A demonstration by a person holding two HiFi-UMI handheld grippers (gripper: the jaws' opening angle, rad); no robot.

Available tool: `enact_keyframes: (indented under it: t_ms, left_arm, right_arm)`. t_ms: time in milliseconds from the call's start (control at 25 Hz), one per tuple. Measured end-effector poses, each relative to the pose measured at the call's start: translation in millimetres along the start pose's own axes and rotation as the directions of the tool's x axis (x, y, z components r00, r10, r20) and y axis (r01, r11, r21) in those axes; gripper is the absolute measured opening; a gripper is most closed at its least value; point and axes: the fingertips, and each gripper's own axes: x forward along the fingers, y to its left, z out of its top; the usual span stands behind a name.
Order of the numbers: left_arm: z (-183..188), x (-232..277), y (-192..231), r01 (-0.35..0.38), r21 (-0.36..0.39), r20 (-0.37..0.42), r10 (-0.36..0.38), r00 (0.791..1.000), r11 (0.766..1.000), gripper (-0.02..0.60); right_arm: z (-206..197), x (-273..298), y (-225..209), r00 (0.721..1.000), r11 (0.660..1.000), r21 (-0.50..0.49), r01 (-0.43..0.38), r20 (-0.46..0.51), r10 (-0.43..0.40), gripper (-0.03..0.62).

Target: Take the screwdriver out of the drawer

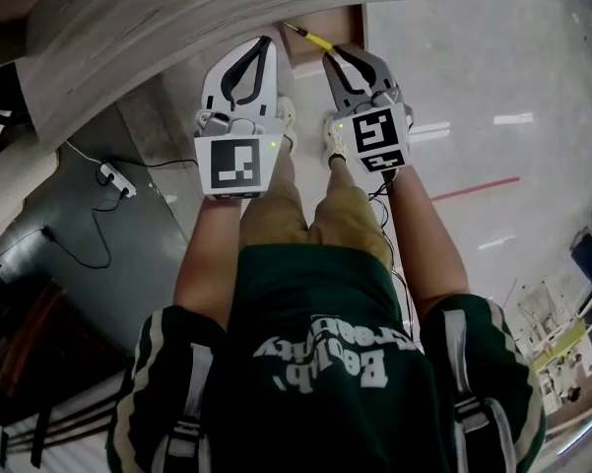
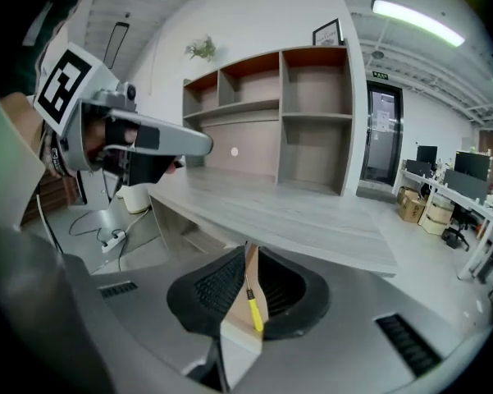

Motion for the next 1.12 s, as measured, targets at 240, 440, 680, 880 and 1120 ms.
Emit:
enact_keyframes:
  t_ms: [240,440,680,880,1120]
  left_arm:
    - [-21.5,20.2,8.7,0.048,0.026,-0.005,-0.048,0.999,0.999,0.018]
    - [-42.4,36.5,19.8,0.073,0.019,-0.006,-0.073,0.997,0.997,0.018]
    - [-57.6,51.2,29.7,0.088,-0.006,-0.016,-0.088,0.996,0.996,0.018]
    - [-68.0,52.4,32.1,0.102,-0.004,-0.022,-0.102,0.995,0.995,0.018]
    - [-77.6,52.9,36.4,0.1,-0.017,-0.033,-0.1,0.994,0.995,0.018]
  right_arm:
    - [-50.3,54.0,0.7,0.988,0.993,-0.118,0.014,-0.153,-0.032,0.135]
    - [-86.2,92.7,-3.1,0.975,0.987,-0.159,0.029,-0.215,-0.064,0.143]
    - [-123.0,130.0,-8.2,0.957,0.983,-0.182,0.033,-0.278,-0.084,0.146]
    - [-148.8,151.7,-0.7,0.941,0.97,-0.243,0.007,-0.326,-0.089,0.147]
    - [-163.2,172.6,-0.3,0.933,0.97,-0.245,0.007,-0.348,-0.095,0.147]
